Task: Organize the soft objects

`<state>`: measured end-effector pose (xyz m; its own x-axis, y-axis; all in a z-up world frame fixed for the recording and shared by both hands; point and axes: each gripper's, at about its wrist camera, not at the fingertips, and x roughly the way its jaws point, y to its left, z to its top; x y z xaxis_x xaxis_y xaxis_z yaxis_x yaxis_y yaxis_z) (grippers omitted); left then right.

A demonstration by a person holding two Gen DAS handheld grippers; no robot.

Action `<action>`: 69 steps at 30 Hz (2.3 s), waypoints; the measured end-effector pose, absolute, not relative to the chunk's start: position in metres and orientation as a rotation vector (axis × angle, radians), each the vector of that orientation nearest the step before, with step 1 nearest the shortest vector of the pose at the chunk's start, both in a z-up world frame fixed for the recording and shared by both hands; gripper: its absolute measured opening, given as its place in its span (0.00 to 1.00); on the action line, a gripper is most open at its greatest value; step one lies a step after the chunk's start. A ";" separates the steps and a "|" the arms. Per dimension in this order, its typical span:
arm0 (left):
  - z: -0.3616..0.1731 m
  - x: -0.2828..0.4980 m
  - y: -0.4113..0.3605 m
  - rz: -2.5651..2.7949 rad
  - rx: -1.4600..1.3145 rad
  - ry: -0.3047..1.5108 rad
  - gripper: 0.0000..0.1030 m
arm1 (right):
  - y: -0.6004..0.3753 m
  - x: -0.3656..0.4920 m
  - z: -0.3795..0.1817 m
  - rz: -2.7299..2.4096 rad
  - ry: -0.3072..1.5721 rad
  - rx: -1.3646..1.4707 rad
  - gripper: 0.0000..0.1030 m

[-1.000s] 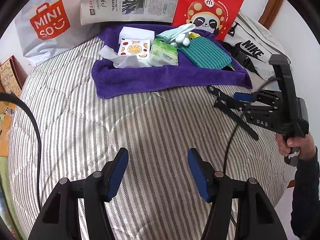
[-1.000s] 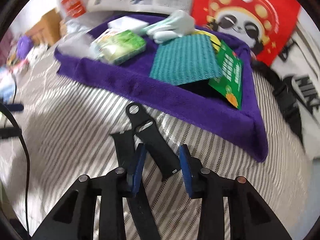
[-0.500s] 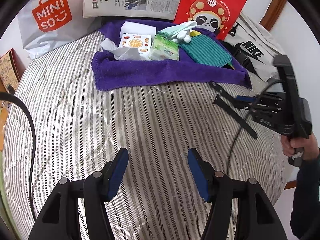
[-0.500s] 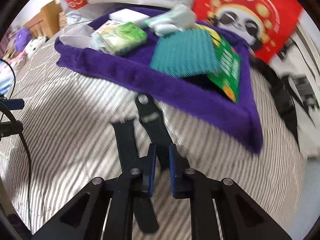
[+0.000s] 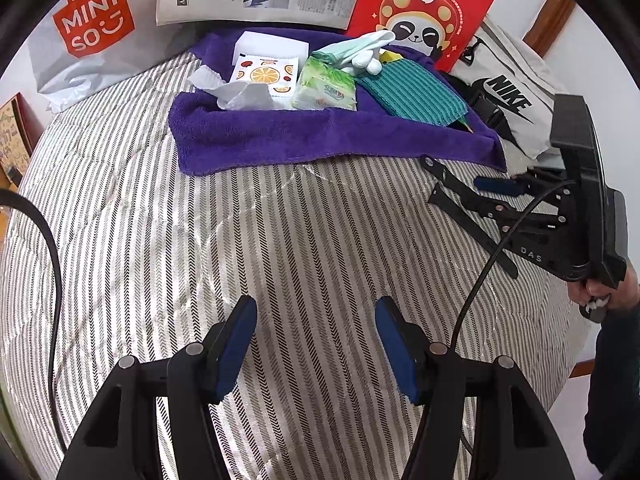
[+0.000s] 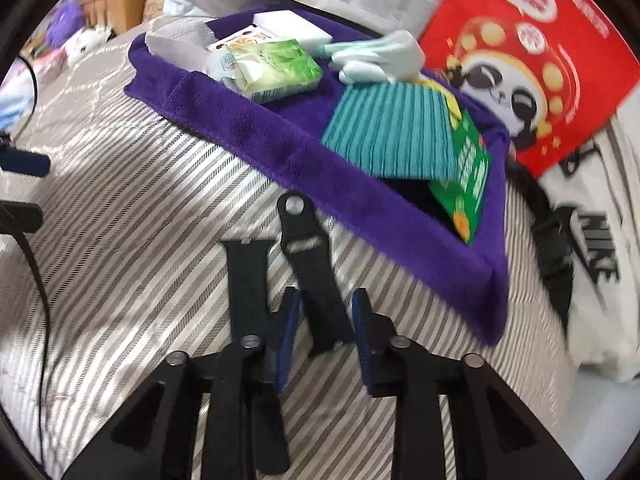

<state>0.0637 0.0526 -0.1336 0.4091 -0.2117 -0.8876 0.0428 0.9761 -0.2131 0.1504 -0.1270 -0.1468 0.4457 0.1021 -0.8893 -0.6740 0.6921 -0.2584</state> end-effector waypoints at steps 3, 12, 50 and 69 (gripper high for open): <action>-0.136 0.067 0.051 -0.162 -0.166 1.144 0.58 | -0.127 0.162 -0.146 0.553 1.027 -0.628 0.30; -0.147 0.064 0.039 -0.183 -0.154 1.155 0.58 | -0.150 0.184 -0.144 0.606 1.168 -0.396 0.19; -0.143 0.057 0.030 -0.185 -0.142 1.150 0.58 | -0.167 0.156 -0.144 0.484 1.152 -0.339 0.05; -0.144 0.062 0.008 -0.192 -0.102 1.173 0.58 | -0.149 0.163 -0.150 0.485 1.086 -0.355 0.39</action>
<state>0.0623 0.0079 -0.1440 0.3732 -0.2031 -0.9052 0.0968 0.9789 -0.1797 0.1627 -0.1485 -0.1503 0.3794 0.2004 -0.9033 -0.5387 0.8415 -0.0396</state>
